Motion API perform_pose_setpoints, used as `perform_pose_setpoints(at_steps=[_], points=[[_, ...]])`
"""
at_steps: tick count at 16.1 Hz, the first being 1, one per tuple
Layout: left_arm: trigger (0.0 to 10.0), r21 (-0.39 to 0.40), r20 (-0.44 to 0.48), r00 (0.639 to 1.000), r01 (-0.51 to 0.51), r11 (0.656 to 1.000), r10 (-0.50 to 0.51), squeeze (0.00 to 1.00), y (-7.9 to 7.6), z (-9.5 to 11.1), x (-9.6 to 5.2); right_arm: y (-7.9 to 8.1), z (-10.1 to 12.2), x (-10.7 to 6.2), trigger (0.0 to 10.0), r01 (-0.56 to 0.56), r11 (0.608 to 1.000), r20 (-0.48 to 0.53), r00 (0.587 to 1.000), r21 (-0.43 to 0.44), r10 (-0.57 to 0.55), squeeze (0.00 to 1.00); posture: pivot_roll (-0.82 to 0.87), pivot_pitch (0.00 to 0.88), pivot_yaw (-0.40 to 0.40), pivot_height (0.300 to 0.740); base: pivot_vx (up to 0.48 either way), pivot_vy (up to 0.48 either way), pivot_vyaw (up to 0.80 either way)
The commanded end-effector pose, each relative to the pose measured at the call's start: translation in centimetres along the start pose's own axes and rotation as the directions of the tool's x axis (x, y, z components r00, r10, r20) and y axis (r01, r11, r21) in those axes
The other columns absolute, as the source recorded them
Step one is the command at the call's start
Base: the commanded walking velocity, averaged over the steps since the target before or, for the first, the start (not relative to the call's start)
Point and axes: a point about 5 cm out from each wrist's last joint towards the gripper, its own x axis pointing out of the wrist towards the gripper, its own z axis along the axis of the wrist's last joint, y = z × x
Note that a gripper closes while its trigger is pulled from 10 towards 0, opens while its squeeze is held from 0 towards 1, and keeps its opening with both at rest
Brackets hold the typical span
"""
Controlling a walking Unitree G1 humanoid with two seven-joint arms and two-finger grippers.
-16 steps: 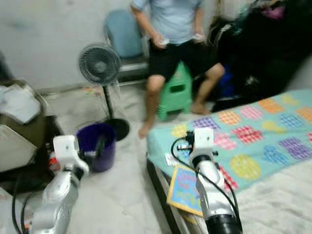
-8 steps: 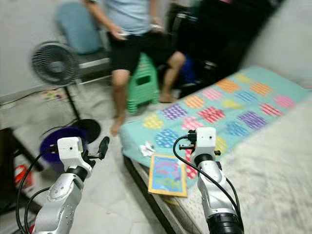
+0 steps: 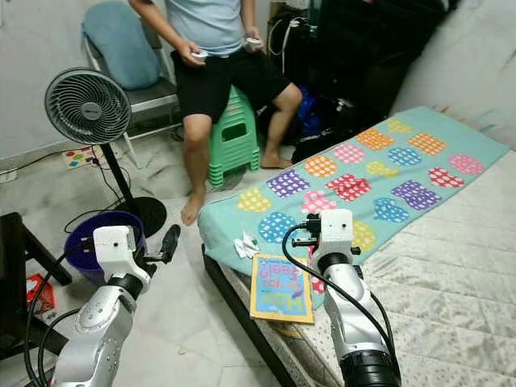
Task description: Clean up the room
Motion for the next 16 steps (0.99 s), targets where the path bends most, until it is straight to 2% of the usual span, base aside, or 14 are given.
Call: perform_pose_setpoints(at_steps=[1,16], points=[[10.0,0.007,0.01,1.0,0.015,1.0,-0.015,0.0,-0.16,0.18,0.05,0.1,0.38,0.24,10.0,-0.009,1.0,0.012,1.0,-0.004,0.009,0.0,-0.08,0.0,-0.013,0.74,0.285,0.0,0.0],[10.0,0.003,0.017,0.999,0.027,1.0,-0.027,0.0,-0.28,0.26,0.1,0.06,0.32,0.33,10.0,-0.009,1.0,0.008,1.0,-0.001,0.009,0.0,-0.08,0.0,-0.015,0.74,0.402,0.0,0.0]])
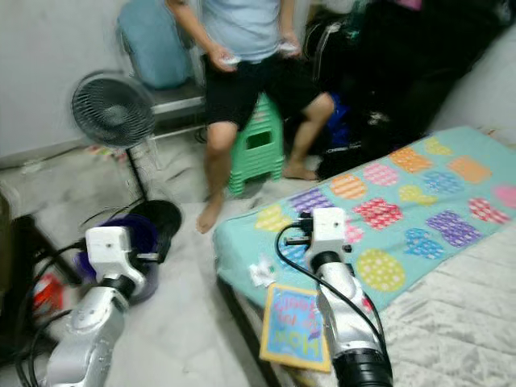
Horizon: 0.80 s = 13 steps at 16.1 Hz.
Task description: Clean up the room
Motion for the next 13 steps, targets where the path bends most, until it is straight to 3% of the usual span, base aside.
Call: perform_pose_setpoints(at_steps=[1,11,13], points=[[10.0,-0.005,0.003,1.0,0.024,1.0,-0.024,0.0,-0.76,0.07,0.22,-0.83,-0.03,-0.01,10.0,0.022,1.0,-0.007,1.0,-0.012,-0.022,0.0,-0.08,0.0,-0.015,0.74,0.412,0.0,0.0],[10.0,-0.006,0.0,1.0,0.02,1.0,-0.02,0.0,-0.71,0.0,0.23,-0.86,-0.12,0.05,10.0,0.024,1.0,-0.01,1.0,-0.01,-0.024,0.0,-0.08,0.0,-0.015,0.74,0.405,0.0,0.0],[10.0,-0.007,-0.009,1.0,0.0,1.0,0.0,0.0,-0.62,-0.16,0.29,-0.88,-0.15,0.06,10.0,0.023,1.0,-0.013,1.0,-0.013,-0.023,0.0,-0.08,0.0,-0.015,0.74,0.0,0.0,-0.22]])
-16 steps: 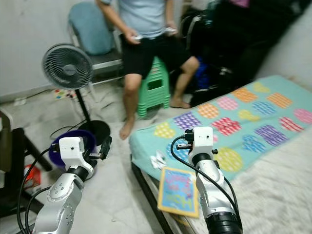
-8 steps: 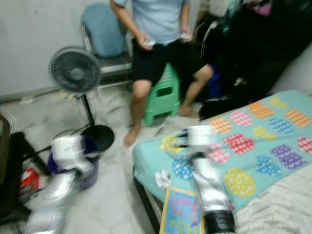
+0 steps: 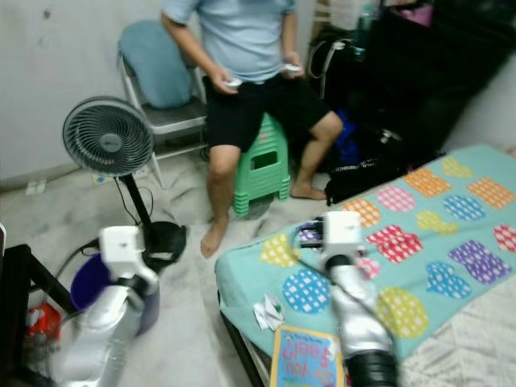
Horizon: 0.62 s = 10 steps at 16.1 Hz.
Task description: Clean up the room
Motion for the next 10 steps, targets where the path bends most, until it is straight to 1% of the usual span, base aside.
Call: perform_pose_setpoints(at_steps=[1,10], points=[[10.0,-0.002,-0.001,1.0,0.003,1.0,-0.003,0.0,-0.49,0.09,0.22,-1.06,0.25,-0.12,10.0,0.028,0.999,0.008,1.0,-0.016,-0.028,0.0,-0.08,0.0,-0.016,0.74,0.0,0.0,-0.8],[10.0,-0.005,0.001,1.0,0.014,1.0,-0.014,0.0,-0.74,0.08,0.27,-1.06,0.27,-0.09,10.0,0.025,1.0,0.009,1.0,-0.018,-0.025,0.0,-0.08,0.0,-0.017,0.74,0.0,0.0,-0.8]])
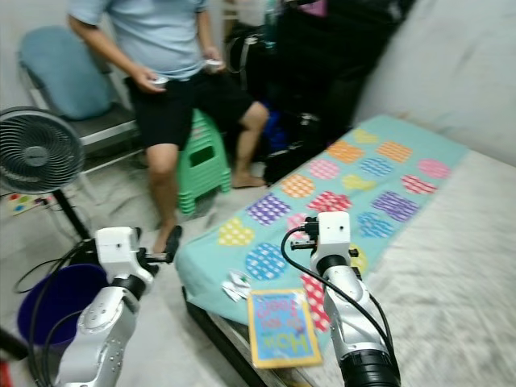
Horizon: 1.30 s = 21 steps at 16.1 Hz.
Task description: Clean up the room
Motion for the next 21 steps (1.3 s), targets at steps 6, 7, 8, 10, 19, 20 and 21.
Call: perform_pose_setpoints(at_steps=[6,7,8,10,19,20,21], points=[[10.0,-0.001,0.011,1.0,-0.004,1.0,0.004,0.0,-0.07,0.27,0.14,-0.04,0.7,0.34,10.0,-0.002,1.0,0.025,1.0,-0.005,0.002,0.0,-0.08,0.0,-0.019,0.74,0.0,0.0,-0.8],[10.0,-0.001,0.011,1.0,-0.005,1.0,0.005,0.0,-0.07,0.27,0.14,-0.04,0.71,0.34,10.0,-0.002,1.0,0.026,1.0,-0.005,0.002,0.0,-0.08,0.0,-0.019,0.74,0.0,0.0,-0.8],[10.0,-0.004,0.009,1.0,-0.005,1.0,0.005,0.0,-0.09,0.29,0.19,-0.06,0.74,0.37,10.0,0.0,1.0,0.026,1.0,-0.003,0.0,0.0,-0.08,0.0,-0.019,0.74,0.0,0.0,-0.41],[10.0,-0.003,0.01,1.0,-0.005,1.0,0.005,0.0,-0.12,0.3,0.19,-0.06,0.76,0.36,10.0,0.0,1.0,0.029,1.0,-0.004,0.001,0.0,-0.08,0.0,-0.018,0.74,0.0,0.0,0.0],[10.0,-0.01,0.009,1.0,0.0,1.0,0.0,0.0,-0.24,0.28,0.19,-0.17,0.67,0.37,10.0,0.005,1.0,0.025,1.0,0.0,-0.005,0.0,-0.08,0.0,-0.018,0.74,0.0,0.0,-0.13],[10.0,-0.011,0.01,1.0,-0.001,1.0,0.001,0.0,-0.22,0.29,0.17,-0.16,0.64,0.36,10.0,0.005,1.0,0.023,1.0,0.0,-0.005,0.0,-0.08,0.0,-0.019,0.74,0.0,0.0,-0.8],[10.0,-0.01,0.011,1.0,0.0,1.0,0.0,0.0,-0.22,0.31,0.15,-0.14,0.65,0.35,10.0,0.004,1.0,0.024,1.0,-0.001,-0.004,0.0,-0.08,0.0,-0.019,0.74,0.0,0.0,-0.8]])
